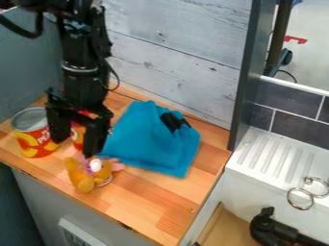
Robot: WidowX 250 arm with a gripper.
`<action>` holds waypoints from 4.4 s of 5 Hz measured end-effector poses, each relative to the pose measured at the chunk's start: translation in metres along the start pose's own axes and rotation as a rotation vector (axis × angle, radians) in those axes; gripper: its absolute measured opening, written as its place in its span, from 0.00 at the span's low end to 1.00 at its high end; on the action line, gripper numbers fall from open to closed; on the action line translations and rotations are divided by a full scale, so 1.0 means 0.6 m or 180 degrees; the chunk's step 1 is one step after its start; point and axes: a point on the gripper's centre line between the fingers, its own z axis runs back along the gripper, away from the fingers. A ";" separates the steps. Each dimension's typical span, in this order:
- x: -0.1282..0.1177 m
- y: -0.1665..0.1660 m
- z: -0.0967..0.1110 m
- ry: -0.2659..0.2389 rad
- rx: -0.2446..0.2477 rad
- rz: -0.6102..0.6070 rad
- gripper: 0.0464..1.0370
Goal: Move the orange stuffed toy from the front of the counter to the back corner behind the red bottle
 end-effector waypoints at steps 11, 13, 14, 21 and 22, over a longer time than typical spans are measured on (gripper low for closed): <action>0.030 0.010 -0.119 0.0202 -0.0621 0.0209 0.49; 0.003 0.004 -0.028 0.0070 -0.0673 0.0123 0.47; 0.038 0.007 0.036 -0.0209 -0.0863 0.0043 0.47; 0.164 0.240 0.047 -0.1146 -0.1221 0.1476 0.47; 0.192 0.224 0.012 -0.0960 -0.1185 0.1477 0.47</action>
